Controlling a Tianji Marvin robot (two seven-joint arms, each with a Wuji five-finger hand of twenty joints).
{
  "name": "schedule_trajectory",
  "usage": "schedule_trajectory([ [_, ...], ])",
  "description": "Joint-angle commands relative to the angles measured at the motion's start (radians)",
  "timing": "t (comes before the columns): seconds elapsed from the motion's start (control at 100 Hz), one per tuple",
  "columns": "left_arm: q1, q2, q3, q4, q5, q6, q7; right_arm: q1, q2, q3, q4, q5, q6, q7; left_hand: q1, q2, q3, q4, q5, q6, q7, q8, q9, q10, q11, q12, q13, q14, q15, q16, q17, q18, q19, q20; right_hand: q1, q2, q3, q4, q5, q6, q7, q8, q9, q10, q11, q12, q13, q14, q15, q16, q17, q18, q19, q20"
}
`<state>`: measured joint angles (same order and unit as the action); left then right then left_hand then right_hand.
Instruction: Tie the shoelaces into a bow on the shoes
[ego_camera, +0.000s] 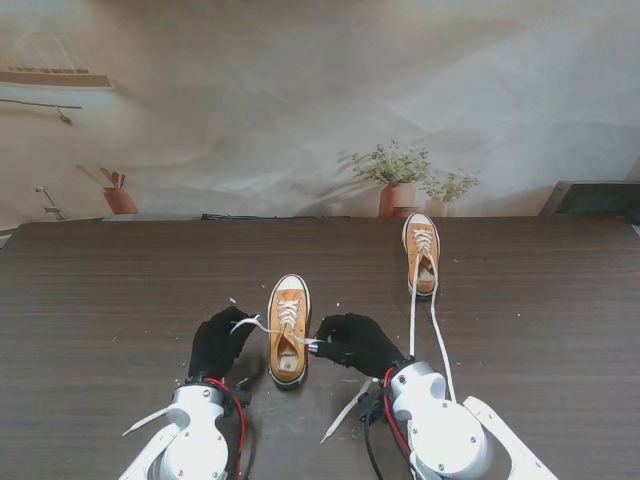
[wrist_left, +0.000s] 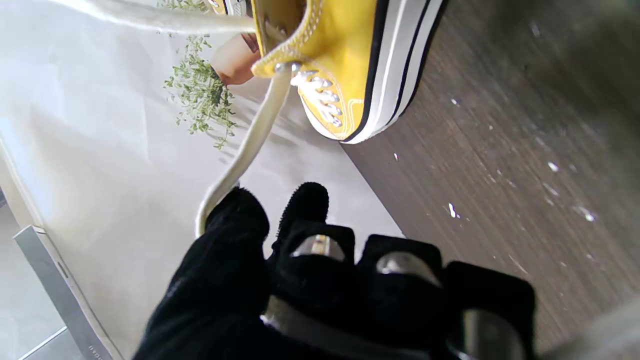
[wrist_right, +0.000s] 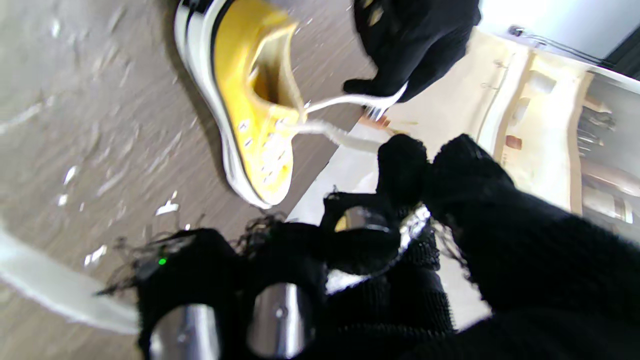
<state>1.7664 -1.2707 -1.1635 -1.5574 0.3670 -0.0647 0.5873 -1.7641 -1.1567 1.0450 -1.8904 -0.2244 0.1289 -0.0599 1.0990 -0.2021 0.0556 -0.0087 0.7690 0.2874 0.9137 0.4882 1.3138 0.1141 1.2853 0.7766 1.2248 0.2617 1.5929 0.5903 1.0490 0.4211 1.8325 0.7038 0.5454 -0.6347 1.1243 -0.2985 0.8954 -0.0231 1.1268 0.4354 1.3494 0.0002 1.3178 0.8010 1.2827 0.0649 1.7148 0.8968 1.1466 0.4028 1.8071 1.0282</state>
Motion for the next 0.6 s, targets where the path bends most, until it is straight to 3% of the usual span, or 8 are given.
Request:
schedule_trajectory([
  [0.0, 0.015, 0.016, -0.014, -0.016, 0.002, -0.018, -0.003, 0.013, 0.004, 0.016, 0.011, -0.023, 0.006, 0.005, 0.058, -0.048, -0.001, 0.005, -0.006, -0.139, -0.077, -0.116, 0.053, 0.005, 0.044, 0.027, 0.044, -0.001, 0.083, 0.033, 0.045, -0.221, 0.261, 0.029, 0.023, 0.0, 0.015, 0.001, -0.005, -0.026, -0.026, -0.041, 0.092, -0.019, 0.057, 0.018, 0.026, -0.022, 0.092, 0.021, 0.043, 0.02, 0.287, 0.025],
  [0.02, 0.016, 0.017, -0.017, -0.017, 0.009, -0.023, 0.0, 0.016, 0.005, 0.019, 0.014, -0.04, 0.006, 0.001, 0.072, -0.062, 0.009, 0.01, -0.004, -0.146, -0.112, -0.154, 0.053, 0.019, 0.047, 0.028, 0.042, 0.037, 0.084, 0.035, 0.045, -0.219, 0.261, 0.032, 0.026, 0.0, 0.015, 0.001, -0.01, -0.024, -0.036, -0.054, 0.093, -0.021, 0.058, 0.019, 0.026, -0.023, 0.091, 0.023, 0.043, 0.02, 0.287, 0.028],
  [0.04, 0.017, 0.018, -0.02, -0.015, 0.021, -0.03, 0.005, 0.019, 0.005, 0.022, 0.016, -0.055, 0.006, -0.003, 0.079, -0.071, 0.017, 0.012, -0.004, -0.149, -0.14, -0.181, 0.053, 0.026, 0.048, 0.029, 0.042, 0.045, 0.085, 0.037, 0.045, -0.217, 0.261, 0.035, 0.028, 0.001, 0.015, 0.002, -0.015, -0.025, -0.044, -0.063, 0.093, -0.023, 0.059, 0.02, 0.026, -0.024, 0.091, 0.024, 0.043, 0.02, 0.287, 0.029],
  [0.13, 0.022, 0.028, -0.035, -0.009, 0.11, -0.054, 0.034, 0.034, 0.005, 0.033, 0.029, -0.108, 0.009, -0.019, 0.088, -0.109, 0.055, 0.024, -0.025, -0.176, -0.271, -0.246, 0.053, 0.036, 0.053, 0.028, 0.042, 0.047, 0.084, 0.039, 0.046, -0.229, 0.261, 0.036, 0.043, -0.003, 0.017, 0.004, -0.037, -0.017, -0.086, -0.125, 0.097, -0.024, 0.059, 0.022, 0.026, -0.024, 0.089, 0.029, 0.043, 0.02, 0.287, 0.033],
  [0.21, 0.038, 0.033, -0.052, -0.026, 0.135, -0.081, 0.043, 0.05, 0.005, 0.036, 0.043, -0.156, 0.011, -0.033, 0.066, -0.134, 0.126, 0.011, -0.002, -0.2, -0.396, -0.259, 0.053, 0.046, 0.052, 0.024, 0.042, 0.048, 0.082, 0.041, 0.044, -0.219, 0.261, 0.028, 0.054, -0.006, 0.018, 0.005, -0.06, -0.015, -0.116, -0.17, 0.098, -0.024, 0.058, 0.023, 0.027, -0.026, 0.088, 0.03, 0.043, 0.02, 0.287, 0.034],
  [0.28, 0.056, 0.04, -0.073, -0.048, 0.14, -0.122, 0.026, 0.065, 0.003, 0.032, 0.06, -0.195, 0.006, -0.06, 0.011, -0.143, 0.226, -0.006, 0.02, -0.193, -0.566, -0.275, 0.054, 0.051, 0.049, 0.023, 0.042, 0.053, 0.074, 0.039, 0.043, -0.207, 0.261, 0.015, 0.064, -0.007, 0.016, 0.007, -0.078, -0.017, -0.12, -0.216, 0.098, -0.025, 0.057, 0.025, 0.027, -0.024, 0.087, 0.032, 0.043, 0.017, 0.287, 0.033],
  [0.38, 0.076, 0.057, -0.106, -0.071, 0.153, -0.224, -0.041, 0.082, -0.002, 0.026, 0.079, -0.234, -0.012, -0.099, -0.058, -0.133, 0.333, -0.008, 0.069, -0.207, -0.797, -0.391, 0.054, 0.06, 0.04, 0.02, 0.042, 0.072, 0.053, 0.036, 0.039, -0.184, 0.261, -0.01, 0.074, -0.007, 0.02, 0.008, -0.1, -0.028, -0.144, -0.246, 0.098, -0.024, 0.056, 0.026, 0.027, -0.025, 0.085, 0.032, 0.043, 0.017, 0.287, 0.032],
  [0.59, 0.063, 0.092, -0.138, -0.053, 0.213, -0.375, -0.16, 0.098, -0.009, 0.013, 0.085, -0.264, -0.06, -0.15, -0.114, -0.16, 0.413, -0.009, 0.011, -0.265, -0.837, -0.396, 0.055, 0.054, 0.016, 0.011, 0.042, 0.086, 0.015, 0.026, 0.034, -0.164, 0.254, -0.052, 0.088, -0.007, 0.022, 0.01, -0.111, -0.067, -0.157, -0.285, 0.097, -0.019, 0.055, 0.026, 0.027, -0.025, 0.085, 0.031, 0.043, 0.016, 0.287, 0.03],
])
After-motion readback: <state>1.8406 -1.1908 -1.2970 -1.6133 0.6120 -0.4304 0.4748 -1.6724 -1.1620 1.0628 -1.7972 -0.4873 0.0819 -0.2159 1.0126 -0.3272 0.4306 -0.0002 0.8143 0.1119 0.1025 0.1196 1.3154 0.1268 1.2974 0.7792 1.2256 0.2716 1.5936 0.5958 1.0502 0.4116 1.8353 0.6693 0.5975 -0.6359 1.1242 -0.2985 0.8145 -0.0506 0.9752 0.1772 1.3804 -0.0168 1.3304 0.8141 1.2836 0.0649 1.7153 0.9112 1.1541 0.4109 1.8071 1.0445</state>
